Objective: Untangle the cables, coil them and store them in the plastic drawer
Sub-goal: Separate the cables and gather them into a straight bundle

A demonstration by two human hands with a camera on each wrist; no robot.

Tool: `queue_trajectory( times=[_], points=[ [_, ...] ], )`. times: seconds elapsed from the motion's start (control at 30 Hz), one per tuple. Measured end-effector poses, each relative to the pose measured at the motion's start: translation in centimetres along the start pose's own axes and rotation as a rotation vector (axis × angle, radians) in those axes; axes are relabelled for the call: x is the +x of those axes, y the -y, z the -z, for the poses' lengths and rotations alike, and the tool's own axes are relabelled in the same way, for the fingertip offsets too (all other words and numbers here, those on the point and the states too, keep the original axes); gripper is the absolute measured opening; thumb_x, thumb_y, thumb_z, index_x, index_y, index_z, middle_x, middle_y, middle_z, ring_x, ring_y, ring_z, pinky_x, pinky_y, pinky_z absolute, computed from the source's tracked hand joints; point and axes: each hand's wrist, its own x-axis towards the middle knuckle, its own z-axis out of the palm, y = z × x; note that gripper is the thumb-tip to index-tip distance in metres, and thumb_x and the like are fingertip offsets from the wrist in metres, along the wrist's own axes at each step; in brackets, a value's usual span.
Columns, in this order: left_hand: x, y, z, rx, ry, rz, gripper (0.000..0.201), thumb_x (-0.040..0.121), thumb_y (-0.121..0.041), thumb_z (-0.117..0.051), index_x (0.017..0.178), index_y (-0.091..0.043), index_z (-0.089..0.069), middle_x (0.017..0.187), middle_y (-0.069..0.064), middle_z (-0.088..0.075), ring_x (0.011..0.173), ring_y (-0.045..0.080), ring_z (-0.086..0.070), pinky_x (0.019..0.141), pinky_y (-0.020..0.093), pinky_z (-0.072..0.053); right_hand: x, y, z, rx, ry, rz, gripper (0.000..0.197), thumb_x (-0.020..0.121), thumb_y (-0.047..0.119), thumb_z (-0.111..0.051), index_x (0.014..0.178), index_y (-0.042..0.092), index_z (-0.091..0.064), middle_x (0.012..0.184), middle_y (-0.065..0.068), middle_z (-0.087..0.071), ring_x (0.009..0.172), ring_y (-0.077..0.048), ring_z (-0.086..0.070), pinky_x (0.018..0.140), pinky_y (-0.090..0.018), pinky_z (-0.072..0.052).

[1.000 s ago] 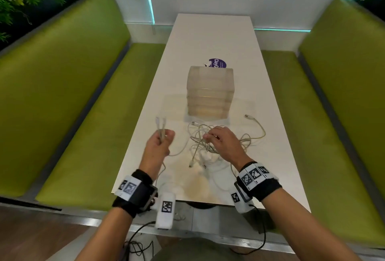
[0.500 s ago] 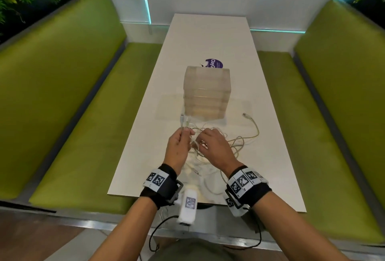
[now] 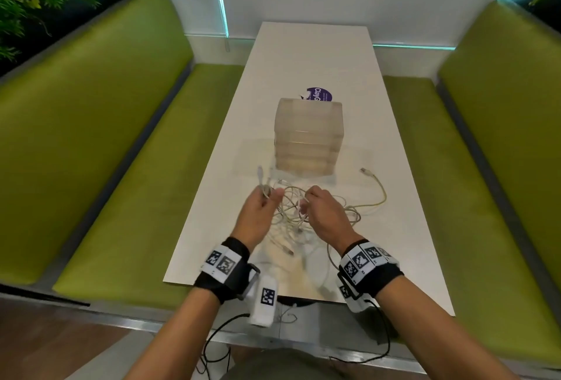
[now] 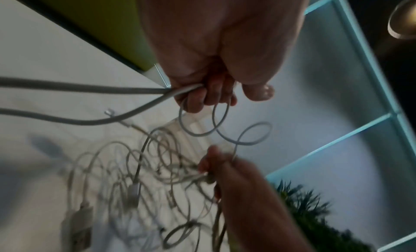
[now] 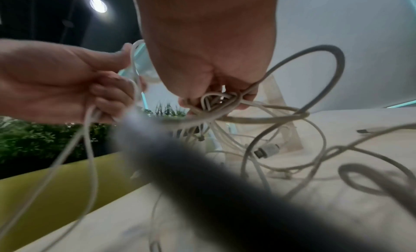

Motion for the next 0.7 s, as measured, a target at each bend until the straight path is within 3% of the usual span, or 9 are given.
queue_trajectory(
  times=[0.1,0.2,0.37,0.47,0.53,0.6,0.7],
  points=[
    [-0.1,0.6,-2.0,0.080,0.099,0.063,0.041,0.078,-0.058,-0.064,0.081,-0.019,-0.050,0.074,-0.005,-0.057,0.068,0.011,-0.053,0.068,0.029,-0.044,-0.5,1.6,0.3,0.023,0.037,0.046,0.016,0.096,0.026,-0.046,0.085,0.018,-0.056,0.092,-0.001,-0.053,0.082,-0.021,-0.049,0.067,-0.037,-0.039],
    [0.1,0.3,-3.1,0.149,0.115,0.062,0.032,0.087,-0.045,-0.062,0.084,-0.015,-0.053,0.074,-0.005,-0.056,0.068,0.012,-0.053,0.064,0.024,-0.041,-0.7,1.9,0.1,0.147,0.021,-0.043,0.012,0.089,0.029,-0.048,0.079,0.022,-0.046,0.080,0.005,-0.049,0.071,-0.014,-0.045,0.062,-0.033,-0.034],
    [-0.2,-0.6,-3.1,0.382,0.163,0.036,0.026,0.095,-0.032,-0.045,0.092,-0.009,-0.056,0.077,0.000,-0.059,0.067,0.015,-0.052,0.057,0.025,-0.035,-1.0,0.9,-0.2,-0.073,-0.018,0.065,0.010,0.082,0.011,-0.056,0.089,0.008,-0.062,0.095,-0.008,-0.055,0.085,-0.028,-0.049,0.070,-0.041,-0.040],
    [-0.4,-1.0,-2.8,0.433,0.128,0.038,0.020,0.095,-0.029,-0.045,0.095,-0.010,-0.052,0.073,-0.001,-0.056,0.064,0.013,-0.050,0.054,0.024,-0.034,-0.7,1.2,-0.4,-0.098,-0.122,0.092,0.007,0.085,0.010,-0.056,0.083,0.007,-0.062,0.089,-0.009,-0.056,0.079,-0.029,-0.052,0.066,-0.040,-0.042],
    [-0.3,-1.1,-2.7,0.478,0.140,0.049,0.016,0.094,-0.024,-0.046,0.098,-0.010,-0.051,0.075,0.002,-0.057,0.066,0.019,-0.052,0.053,0.024,-0.034,-0.5,1.2,-0.5,-0.085,-0.211,0.105,0.020,0.091,0.019,-0.051,0.080,0.007,-0.062,0.085,-0.008,-0.056,0.075,-0.027,-0.051,0.062,-0.039,-0.043],
    [0.0,-1.0,-2.7,0.539,0.154,0.062,0.018,0.093,-0.024,-0.047,0.101,-0.008,-0.052,0.083,0.008,-0.061,0.072,0.024,-0.054,0.056,0.027,-0.037,-0.3,1.1,-0.6,-0.096,-0.265,0.129,0.023,0.091,0.022,-0.049,0.080,0.007,-0.062,0.084,-0.007,-0.056,0.073,-0.026,-0.051,0.060,-0.037,-0.041],
    [0.4,-0.8,-2.8,0.652,0.157,0.068,0.025,0.092,-0.029,-0.047,0.105,-0.008,-0.054,0.097,0.015,-0.065,0.085,0.031,-0.060,0.069,0.033,-0.044,-0.5,1.2,-0.9,-0.115,-0.282,0.151,0.005,0.083,0.011,-0.064,0.080,0.008,-0.061,0.084,-0.007,-0.056,0.071,-0.025,-0.051,0.060,-0.035,-0.041]
  ],
)
